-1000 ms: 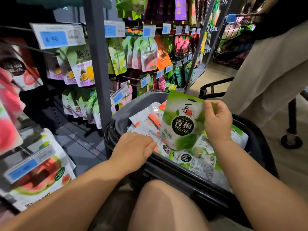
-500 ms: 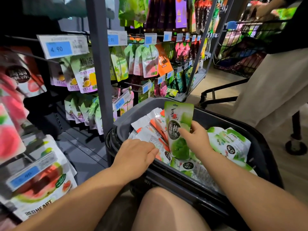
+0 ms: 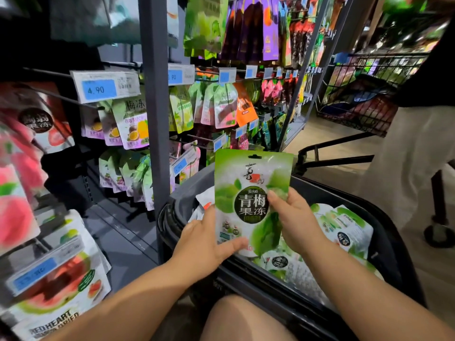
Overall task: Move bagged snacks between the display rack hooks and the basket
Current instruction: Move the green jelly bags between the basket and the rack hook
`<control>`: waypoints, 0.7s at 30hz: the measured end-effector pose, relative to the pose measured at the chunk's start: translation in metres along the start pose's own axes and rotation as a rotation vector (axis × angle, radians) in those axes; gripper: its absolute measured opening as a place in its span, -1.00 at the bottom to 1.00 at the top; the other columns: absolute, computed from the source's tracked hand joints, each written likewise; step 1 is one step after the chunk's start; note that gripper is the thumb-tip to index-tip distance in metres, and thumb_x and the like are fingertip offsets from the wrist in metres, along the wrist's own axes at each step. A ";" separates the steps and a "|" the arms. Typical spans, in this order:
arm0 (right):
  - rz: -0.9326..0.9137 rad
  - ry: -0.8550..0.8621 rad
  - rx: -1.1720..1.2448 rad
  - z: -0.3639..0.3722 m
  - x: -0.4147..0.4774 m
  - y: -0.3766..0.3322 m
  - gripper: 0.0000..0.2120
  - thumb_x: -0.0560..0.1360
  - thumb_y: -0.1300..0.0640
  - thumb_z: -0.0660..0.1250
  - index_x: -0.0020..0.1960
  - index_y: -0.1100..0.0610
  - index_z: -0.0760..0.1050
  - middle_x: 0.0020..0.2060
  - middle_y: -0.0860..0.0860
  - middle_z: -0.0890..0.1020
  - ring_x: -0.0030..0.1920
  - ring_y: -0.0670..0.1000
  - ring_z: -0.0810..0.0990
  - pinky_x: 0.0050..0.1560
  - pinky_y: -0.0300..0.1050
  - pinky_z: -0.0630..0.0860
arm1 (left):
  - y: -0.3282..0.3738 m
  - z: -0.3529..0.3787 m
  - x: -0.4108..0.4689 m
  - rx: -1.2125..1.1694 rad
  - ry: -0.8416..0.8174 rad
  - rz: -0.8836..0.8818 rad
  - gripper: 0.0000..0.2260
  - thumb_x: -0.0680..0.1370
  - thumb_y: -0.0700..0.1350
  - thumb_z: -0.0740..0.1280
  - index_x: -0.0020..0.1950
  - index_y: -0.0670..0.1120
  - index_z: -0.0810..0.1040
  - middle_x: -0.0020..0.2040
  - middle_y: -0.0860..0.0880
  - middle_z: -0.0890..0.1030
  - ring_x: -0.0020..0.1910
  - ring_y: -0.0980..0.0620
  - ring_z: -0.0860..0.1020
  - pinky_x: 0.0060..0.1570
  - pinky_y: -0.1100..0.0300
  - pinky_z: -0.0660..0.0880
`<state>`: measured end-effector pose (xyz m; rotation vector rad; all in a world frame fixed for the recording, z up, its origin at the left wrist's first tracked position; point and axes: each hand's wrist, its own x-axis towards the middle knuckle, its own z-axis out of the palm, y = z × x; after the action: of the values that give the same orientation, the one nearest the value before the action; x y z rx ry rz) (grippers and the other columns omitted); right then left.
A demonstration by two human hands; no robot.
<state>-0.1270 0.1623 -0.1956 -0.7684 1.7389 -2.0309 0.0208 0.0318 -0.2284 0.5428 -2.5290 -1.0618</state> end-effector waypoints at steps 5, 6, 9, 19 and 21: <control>-0.019 -0.106 0.089 0.012 -0.003 -0.004 -0.78 0.62 0.29 0.18 0.17 0.10 0.52 -0.02 0.00 0.73 0.01 -0.02 0.68 -0.04 -0.10 0.61 | -0.002 -0.007 0.006 -0.543 0.087 -0.142 -0.29 0.22 0.03 0.65 0.29 0.02 0.42 -0.06 0.13 0.71 -0.05 0.19 0.67 0.01 0.32 0.54; -0.019 -0.116 0.113 0.014 -0.004 -0.004 -0.78 0.61 0.28 0.18 0.18 0.11 0.51 0.00 0.01 0.72 0.04 0.01 0.68 -0.01 -0.07 0.62 | -0.002 -0.009 0.007 -0.584 0.075 -0.142 -0.23 0.14 0.09 0.67 0.28 0.02 0.45 -0.02 0.10 0.72 -0.01 0.12 0.68 0.09 0.15 0.57; -0.017 -0.136 0.141 0.018 -0.006 -0.005 -0.77 0.61 0.26 0.18 0.21 0.11 0.50 0.04 0.04 0.71 0.08 0.05 0.66 0.07 -0.01 0.62 | 0.004 -0.011 0.006 -0.645 -0.009 -0.109 -0.27 0.06 0.17 0.66 0.18 0.04 0.58 0.04 0.03 0.71 0.07 -0.02 0.67 0.17 -0.11 0.54; 0.026 0.046 -0.849 -0.073 0.010 -0.017 -0.87 0.52 -0.02 0.41 -0.13 -0.01 0.51 -0.21 -0.09 0.58 -0.20 -0.10 0.53 -0.14 -0.13 0.45 | 0.005 -0.012 0.001 -0.441 0.031 -0.141 -0.88 0.42 -0.09 0.53 -0.15 0.11 0.65 -0.28 0.28 0.67 -0.25 0.39 0.60 -0.28 0.47 0.43; 0.228 0.027 -1.205 -0.103 0.011 -0.012 -0.73 0.44 -0.15 0.46 -0.10 -0.01 0.46 -0.17 -0.09 0.54 -0.18 -0.08 0.50 -0.23 -0.14 0.39 | 0.005 -0.012 -0.001 -0.443 0.048 -0.156 -0.90 0.42 -0.07 0.52 -0.14 0.10 0.65 -0.27 0.27 0.68 -0.28 0.37 0.60 -0.23 0.37 0.45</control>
<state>-0.1975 0.2384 -0.1914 -0.7512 2.8433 -0.6765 0.0260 0.0279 -0.2166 0.6317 -2.1377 -1.5868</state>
